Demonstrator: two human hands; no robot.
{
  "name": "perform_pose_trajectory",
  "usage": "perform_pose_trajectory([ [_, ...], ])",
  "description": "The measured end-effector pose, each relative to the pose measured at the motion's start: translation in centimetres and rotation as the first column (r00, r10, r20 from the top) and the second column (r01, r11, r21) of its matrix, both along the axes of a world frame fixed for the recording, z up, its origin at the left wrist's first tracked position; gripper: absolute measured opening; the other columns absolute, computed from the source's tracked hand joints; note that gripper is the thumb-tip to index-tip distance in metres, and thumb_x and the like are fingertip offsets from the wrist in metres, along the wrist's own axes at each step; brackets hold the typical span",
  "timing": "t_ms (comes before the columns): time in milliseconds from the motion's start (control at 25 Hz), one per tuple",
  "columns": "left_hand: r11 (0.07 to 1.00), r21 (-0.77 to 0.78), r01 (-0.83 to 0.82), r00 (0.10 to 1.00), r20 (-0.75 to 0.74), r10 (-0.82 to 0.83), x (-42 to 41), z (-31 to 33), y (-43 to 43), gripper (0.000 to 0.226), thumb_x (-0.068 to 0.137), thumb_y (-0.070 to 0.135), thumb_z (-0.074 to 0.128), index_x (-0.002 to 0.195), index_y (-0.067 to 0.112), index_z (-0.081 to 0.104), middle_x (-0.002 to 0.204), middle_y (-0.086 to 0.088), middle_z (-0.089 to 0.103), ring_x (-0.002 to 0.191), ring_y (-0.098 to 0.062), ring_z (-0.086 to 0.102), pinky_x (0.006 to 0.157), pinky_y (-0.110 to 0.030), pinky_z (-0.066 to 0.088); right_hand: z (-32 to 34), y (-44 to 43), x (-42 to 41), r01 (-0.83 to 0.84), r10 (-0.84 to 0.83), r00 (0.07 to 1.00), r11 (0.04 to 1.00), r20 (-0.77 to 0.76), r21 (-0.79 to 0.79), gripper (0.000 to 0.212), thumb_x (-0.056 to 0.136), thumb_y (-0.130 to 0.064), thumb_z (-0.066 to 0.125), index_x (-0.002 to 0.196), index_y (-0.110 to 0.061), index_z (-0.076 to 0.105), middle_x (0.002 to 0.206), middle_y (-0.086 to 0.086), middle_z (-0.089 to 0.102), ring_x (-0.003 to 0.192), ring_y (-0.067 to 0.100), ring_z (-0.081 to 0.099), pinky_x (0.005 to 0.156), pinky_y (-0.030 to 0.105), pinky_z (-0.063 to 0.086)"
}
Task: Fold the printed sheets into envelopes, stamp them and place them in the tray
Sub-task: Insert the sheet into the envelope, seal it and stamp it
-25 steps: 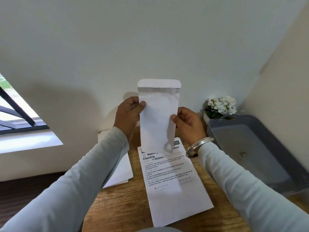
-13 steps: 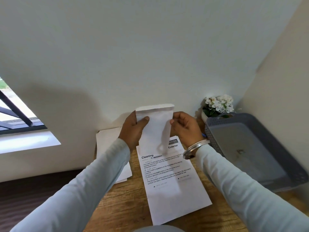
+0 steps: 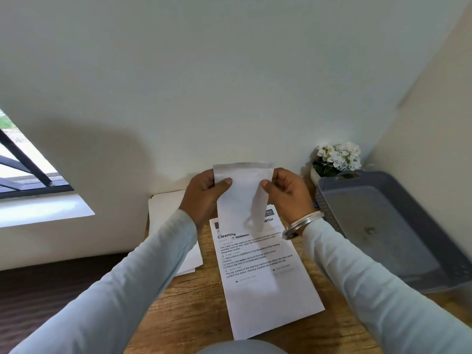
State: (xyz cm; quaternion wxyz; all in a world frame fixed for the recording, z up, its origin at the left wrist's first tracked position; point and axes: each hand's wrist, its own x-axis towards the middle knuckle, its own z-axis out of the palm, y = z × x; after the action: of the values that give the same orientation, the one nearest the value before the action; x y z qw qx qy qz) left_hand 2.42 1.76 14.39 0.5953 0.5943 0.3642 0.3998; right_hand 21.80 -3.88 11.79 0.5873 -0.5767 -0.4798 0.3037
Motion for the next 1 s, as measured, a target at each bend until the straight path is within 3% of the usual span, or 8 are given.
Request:
perform_pose_trajectory([
  [240, 1.0, 0.03, -0.008, 1.0, 0.015, 0.007, -0.1, 0.6, 0.1, 0.021, 0.095, 0.002, 0.061, 0.114, 0.006, 0.069, 0.102, -0.005, 0.077, 0.094, -0.02, 0.074, 0.076, -0.029, 0.058, 0.1, 0.2, 0.0, 0.006, -0.007, 0.999, 1.0, -0.045, -0.007, 0.008, 0.088, -0.01, 0.068, 0.096, -0.007, 0.068, 0.096, 0.032, 0.067, 0.084, 0.043, 0.067, 0.077, 0.065, 0.055],
  [360, 0.997, -0.008, -0.076, 0.997, 0.006, 0.076, -0.5, -0.5, 0.2, 0.038, 0.09, 0.002, 0.068, 0.126, 0.012, 0.062, 0.109, -0.005, 0.075, 0.102, -0.024, 0.072, 0.079, -0.03, 0.058, -0.7, -0.1, -0.2, -0.005, 0.005, 1.0, 1.0, -0.016, -0.021, 0.013, 0.086, -0.014, 0.071, 0.096, -0.008, 0.067, 0.093, 0.03, 0.066, 0.082, 0.041, 0.066, 0.075, 0.064, 0.055],
  [480, 0.984, 0.081, -0.16, 0.987, 0.0, 0.161, -0.9, -0.1, 1.1, 0.056, 0.087, 0.009, 0.075, 0.135, 0.03, 0.052, 0.119, -0.004, 0.07, 0.103, -0.021, 0.07, 0.085, -0.034, 0.059, 0.9, 0.2, -0.1, 0.024, -0.024, 0.999, 1.0, -0.024, 0.006, 0.023, 0.087, -0.004, 0.071, 0.107, -0.016, 0.067, 0.089, 0.016, 0.069, 0.08, 0.019, 0.067, 0.077, 0.048, 0.06],
  [560, 0.963, 0.216, -0.161, 0.982, -0.06, 0.178, -1.0, 0.6, 1.4, 0.04, 0.09, 0.015, 0.073, 0.125, 0.029, 0.061, 0.116, 0.002, 0.07, 0.101, -0.018, 0.07, 0.087, -0.04, 0.059, 2.1, 0.7, 0.1, 0.052, -0.052, 0.999, 0.998, 0.015, 0.032, 0.03, 0.087, -0.005, 0.072, 0.112, -0.021, 0.068, 0.09, 0.013, 0.066, 0.077, 0.012, 0.063, 0.076, 0.039, 0.059],
  [720, 0.921, 0.352, -0.169, 0.965, -0.133, 0.228, -1.0, 1.5, 1.3, 0.008, 0.091, 0.016, 0.07, 0.097, 0.017, 0.076, 0.093, 0.005, 0.076, 0.089, -0.016, 0.072, 0.086, -0.048, 0.059, 3.8, 1.2, 0.0, -0.01, 0.008, 0.999, 0.999, 0.045, 0.031, 0.015, 0.089, -0.001, 0.069, 0.09, -0.015, 0.072, 0.089, 0.013, 0.073, 0.079, 0.016, 0.066, 0.082, 0.048, 0.057],
  [800, 0.941, 0.283, -0.184, 0.973, -0.086, 0.216, -0.7, 2.2, 1.2, 0.008, 0.091, 0.015, 0.071, 0.097, 0.015, 0.076, 0.09, 0.002, 0.077, 0.088, -0.02, 0.073, 0.083, -0.046, 0.06, 4.7, 1.6, 0.1, -0.013, 0.012, 1.0, 0.999, 0.016, 0.053, 0.012, 0.089, 0.0, 0.068, 0.091, -0.012, 0.071, 0.086, 0.009, 0.072, 0.078, 0.016, 0.066, 0.079, 0.042, 0.057],
  [920, 0.98, 0.03, -0.198, 0.979, 0.056, 0.196, -0.3, 2.2, 1.3, 0.011, 0.091, 0.014, 0.071, 0.1, 0.011, 0.076, 0.094, -0.006, 0.077, 0.091, -0.028, 0.073, 0.078, -0.044, 0.062, 5.5, 2.1, 0.6, -0.003, 0.01, 0.997, 0.996, -0.083, 0.093, 0.009, 0.089, -0.001, 0.07, 0.096, -0.006, 0.069, 0.079, 0.012, 0.064, 0.074, 0.023, 0.06, 0.074, 0.038, 0.054],
  [1000, 0.964, -0.161, -0.211, 0.966, 0.118, 0.231, 0.0, 1.0, 1.2, 0.015, 0.091, 0.013, 0.07, 0.104, 0.006, 0.074, 0.098, -0.011, 0.076, 0.091, -0.031, 0.073, 0.078, -0.043, 0.061, 4.1, 2.3, 1.1, -0.034, 0.035, 0.994, 0.999, -0.106, 0.01, 0.017, 0.085, 0.0, 0.073, 0.1, -0.008, 0.068, 0.079, 0.013, 0.065, 0.073, 0.029, 0.063, 0.075, 0.04, 0.057],
])
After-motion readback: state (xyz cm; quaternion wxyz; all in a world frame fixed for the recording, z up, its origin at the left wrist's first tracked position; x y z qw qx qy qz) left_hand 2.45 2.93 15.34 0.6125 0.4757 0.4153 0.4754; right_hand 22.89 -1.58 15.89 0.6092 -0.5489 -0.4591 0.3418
